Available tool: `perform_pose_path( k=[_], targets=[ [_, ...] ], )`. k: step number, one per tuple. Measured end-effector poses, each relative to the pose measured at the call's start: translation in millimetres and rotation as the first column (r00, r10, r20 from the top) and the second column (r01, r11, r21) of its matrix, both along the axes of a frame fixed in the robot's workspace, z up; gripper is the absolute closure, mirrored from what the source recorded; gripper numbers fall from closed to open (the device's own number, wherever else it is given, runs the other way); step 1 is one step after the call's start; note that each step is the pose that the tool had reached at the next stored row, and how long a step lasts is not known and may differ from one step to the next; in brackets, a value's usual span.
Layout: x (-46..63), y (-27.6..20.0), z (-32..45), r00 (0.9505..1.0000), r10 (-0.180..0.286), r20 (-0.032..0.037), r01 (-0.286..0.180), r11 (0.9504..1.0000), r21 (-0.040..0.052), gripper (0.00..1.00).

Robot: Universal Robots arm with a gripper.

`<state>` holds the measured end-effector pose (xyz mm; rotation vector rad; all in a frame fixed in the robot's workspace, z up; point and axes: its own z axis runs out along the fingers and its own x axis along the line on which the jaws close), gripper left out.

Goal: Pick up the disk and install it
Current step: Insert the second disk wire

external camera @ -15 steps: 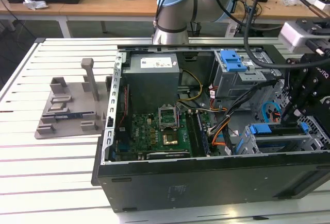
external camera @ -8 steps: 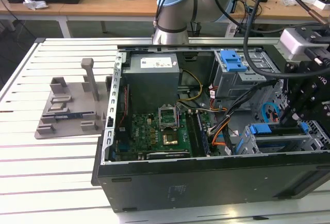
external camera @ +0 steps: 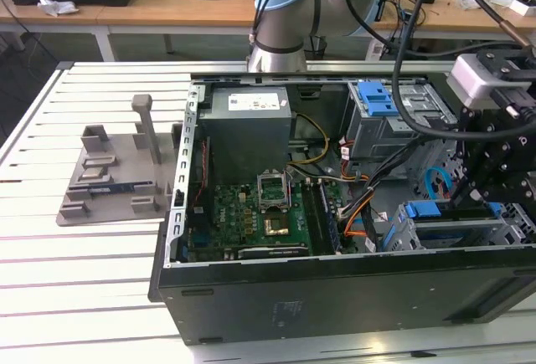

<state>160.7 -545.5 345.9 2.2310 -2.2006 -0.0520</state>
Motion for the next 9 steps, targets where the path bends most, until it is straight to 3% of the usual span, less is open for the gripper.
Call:
perform_pose_path(
  k=[4, 6, 9],
  targets=[
    [-0.2, -1.5, 1.0, 1.0, 0.0, 0.0001, 0.0, 1.0, 0.0018, 0.84],
    [0.3, -1.5, 1.5, 1.0, 0.0, 0.0001, 0.0, 0.9999, 0.0118, 0.84],
    [3.1, -1.3, 1.6, 1.0, 0.001, 0.0, -0.001, 0.9998, 0.0174, 0.84]
  ],
)
